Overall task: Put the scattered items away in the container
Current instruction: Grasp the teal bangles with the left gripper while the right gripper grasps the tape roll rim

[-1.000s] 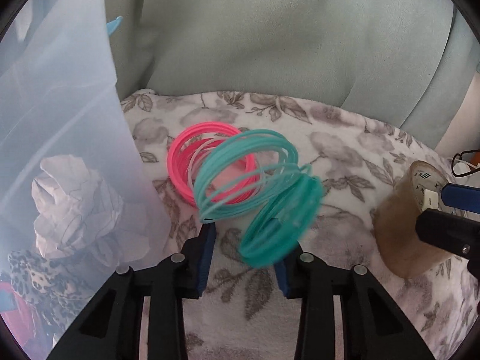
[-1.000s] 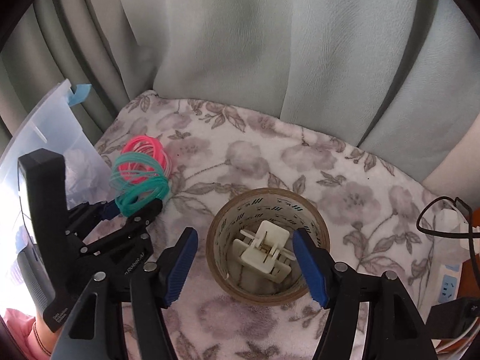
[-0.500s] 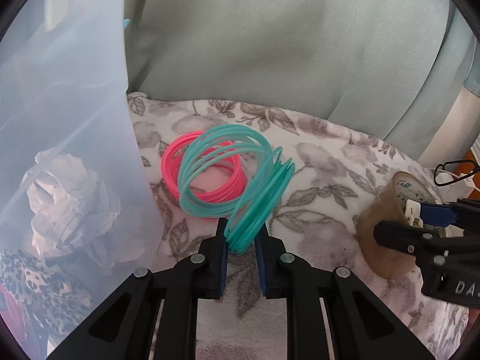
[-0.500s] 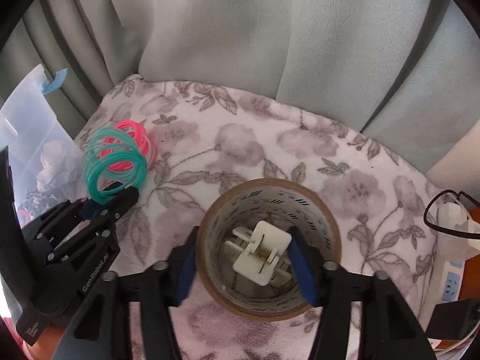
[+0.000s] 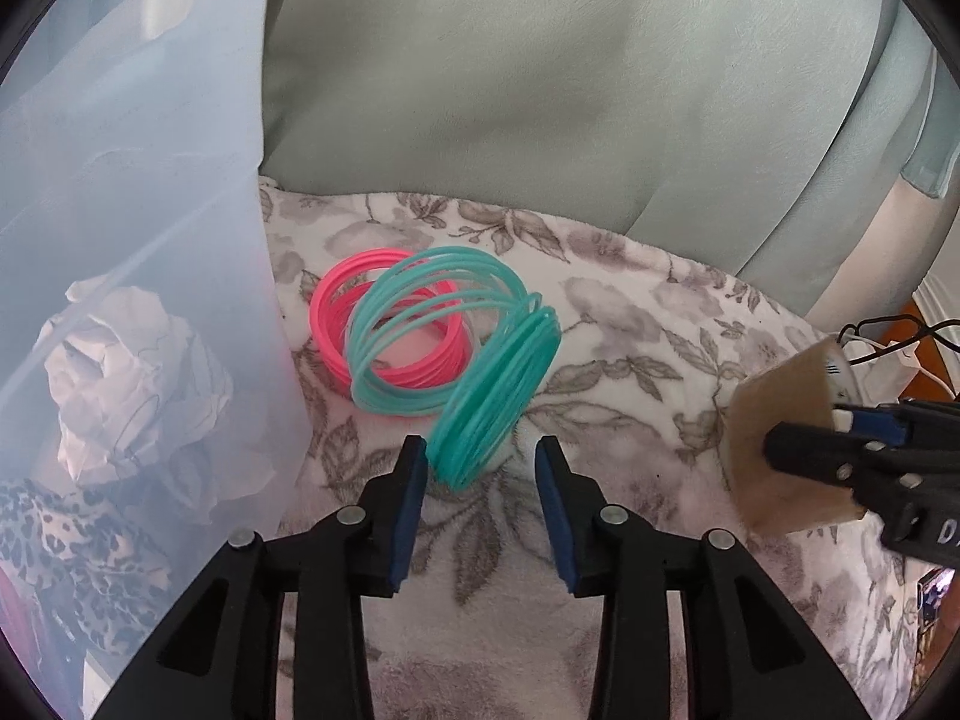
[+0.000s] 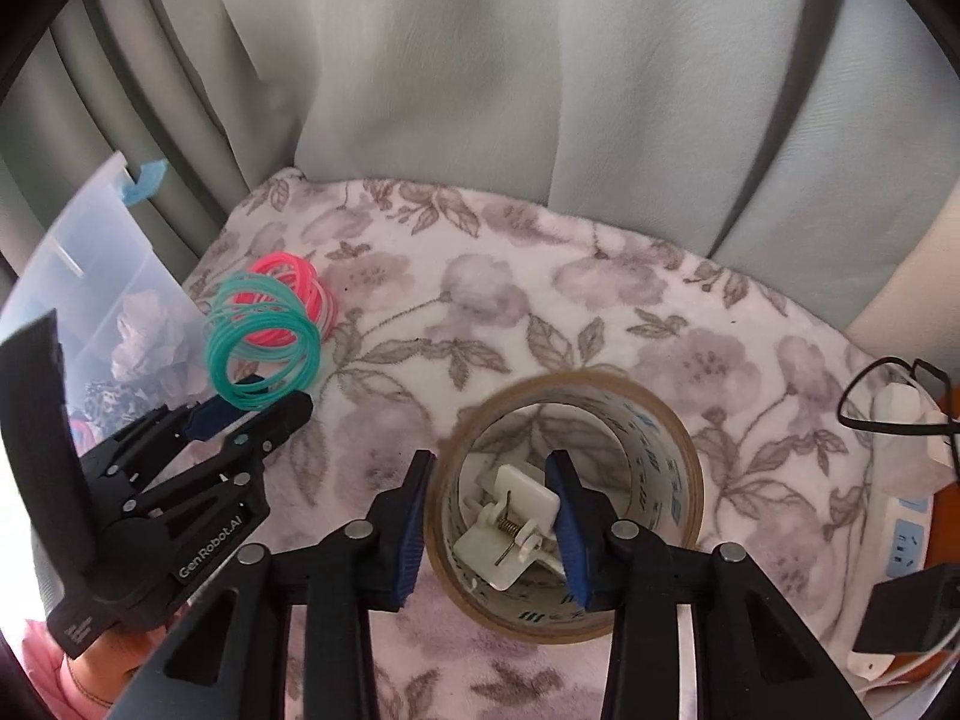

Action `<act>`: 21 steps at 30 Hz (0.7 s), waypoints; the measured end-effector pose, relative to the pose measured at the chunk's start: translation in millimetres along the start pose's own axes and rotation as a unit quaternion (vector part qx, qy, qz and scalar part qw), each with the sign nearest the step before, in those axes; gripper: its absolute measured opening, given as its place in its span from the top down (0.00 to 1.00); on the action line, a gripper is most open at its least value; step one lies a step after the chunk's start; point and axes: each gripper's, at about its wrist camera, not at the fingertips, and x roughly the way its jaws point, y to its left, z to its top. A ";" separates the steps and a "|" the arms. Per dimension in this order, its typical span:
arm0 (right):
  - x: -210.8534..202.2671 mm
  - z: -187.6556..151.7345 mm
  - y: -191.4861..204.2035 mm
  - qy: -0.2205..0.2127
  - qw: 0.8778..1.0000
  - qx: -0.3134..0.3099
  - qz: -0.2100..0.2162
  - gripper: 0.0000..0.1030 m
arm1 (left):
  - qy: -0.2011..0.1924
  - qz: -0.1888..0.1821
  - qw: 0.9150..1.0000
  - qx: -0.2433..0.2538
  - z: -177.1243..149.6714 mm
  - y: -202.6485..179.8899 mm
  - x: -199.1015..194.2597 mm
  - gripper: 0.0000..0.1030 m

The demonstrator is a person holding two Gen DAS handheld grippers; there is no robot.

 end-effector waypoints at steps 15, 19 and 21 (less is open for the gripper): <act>1.6 -4.4 -5.4 0.009 1.000 -0.028 0.010 0.49 | 0.009 0.023 1.000 0.002 -5.0 -1.4 -3.3 0.55; 6.3 -5.1 -6.1 0.026 0.998 -0.047 0.015 0.44 | 0.010 0.023 1.000 0.003 -5.0 -1.0 -3.8 0.55; 7.2 -5.0 -4.4 0.034 0.997 -0.071 0.016 0.44 | 0.010 0.022 1.000 0.003 -5.2 -0.9 -4.3 0.55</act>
